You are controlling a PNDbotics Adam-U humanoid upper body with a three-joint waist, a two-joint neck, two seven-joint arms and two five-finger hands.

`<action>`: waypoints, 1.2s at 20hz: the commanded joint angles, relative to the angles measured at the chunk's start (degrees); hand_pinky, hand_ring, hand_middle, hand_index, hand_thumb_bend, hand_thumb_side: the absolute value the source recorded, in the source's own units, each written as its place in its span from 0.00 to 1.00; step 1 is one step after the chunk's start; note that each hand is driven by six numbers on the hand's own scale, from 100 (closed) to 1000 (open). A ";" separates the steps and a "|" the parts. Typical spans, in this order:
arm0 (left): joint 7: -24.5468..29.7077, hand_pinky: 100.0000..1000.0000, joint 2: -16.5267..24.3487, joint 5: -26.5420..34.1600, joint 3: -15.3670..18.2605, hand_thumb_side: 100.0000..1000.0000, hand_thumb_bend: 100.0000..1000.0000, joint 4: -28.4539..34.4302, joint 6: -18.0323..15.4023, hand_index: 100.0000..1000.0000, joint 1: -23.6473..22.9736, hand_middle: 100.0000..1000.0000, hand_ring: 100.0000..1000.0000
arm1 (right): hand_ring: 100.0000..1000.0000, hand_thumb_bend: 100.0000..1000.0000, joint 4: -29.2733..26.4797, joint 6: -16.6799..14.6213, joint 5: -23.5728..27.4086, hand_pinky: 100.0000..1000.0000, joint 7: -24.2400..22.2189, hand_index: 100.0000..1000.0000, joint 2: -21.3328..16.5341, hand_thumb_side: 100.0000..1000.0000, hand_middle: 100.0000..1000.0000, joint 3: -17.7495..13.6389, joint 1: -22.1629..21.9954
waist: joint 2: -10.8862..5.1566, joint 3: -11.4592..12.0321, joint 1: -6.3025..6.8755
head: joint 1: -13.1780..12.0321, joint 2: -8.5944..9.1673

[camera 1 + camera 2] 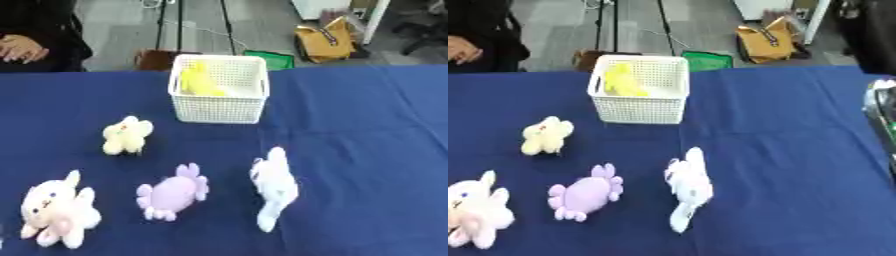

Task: Pick up objects on the table and place them in the box.

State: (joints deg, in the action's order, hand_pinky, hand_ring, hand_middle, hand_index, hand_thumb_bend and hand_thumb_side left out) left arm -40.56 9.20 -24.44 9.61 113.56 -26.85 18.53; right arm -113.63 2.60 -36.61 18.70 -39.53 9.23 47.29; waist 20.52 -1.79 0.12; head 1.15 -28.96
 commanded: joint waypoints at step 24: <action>-1.71 0.70 2.01 1.38 -0.96 0.60 0.00 1.03 -2.98 0.80 -0.72 0.77 0.80 | 0.88 0.24 5.30 11.15 1.10 0.86 -52.13 0.95 -6.19 1.00 0.81 23.02 21.79 | -2.86 0.00 -0.97 | 0.36 -1.35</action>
State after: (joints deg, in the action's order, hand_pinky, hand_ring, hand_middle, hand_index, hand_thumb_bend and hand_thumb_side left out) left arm -40.03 9.86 -23.22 8.76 113.56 -27.38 17.57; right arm -109.27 13.89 -35.94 -32.45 -45.47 32.23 67.88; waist 18.99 -1.78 -0.85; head 1.38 -30.17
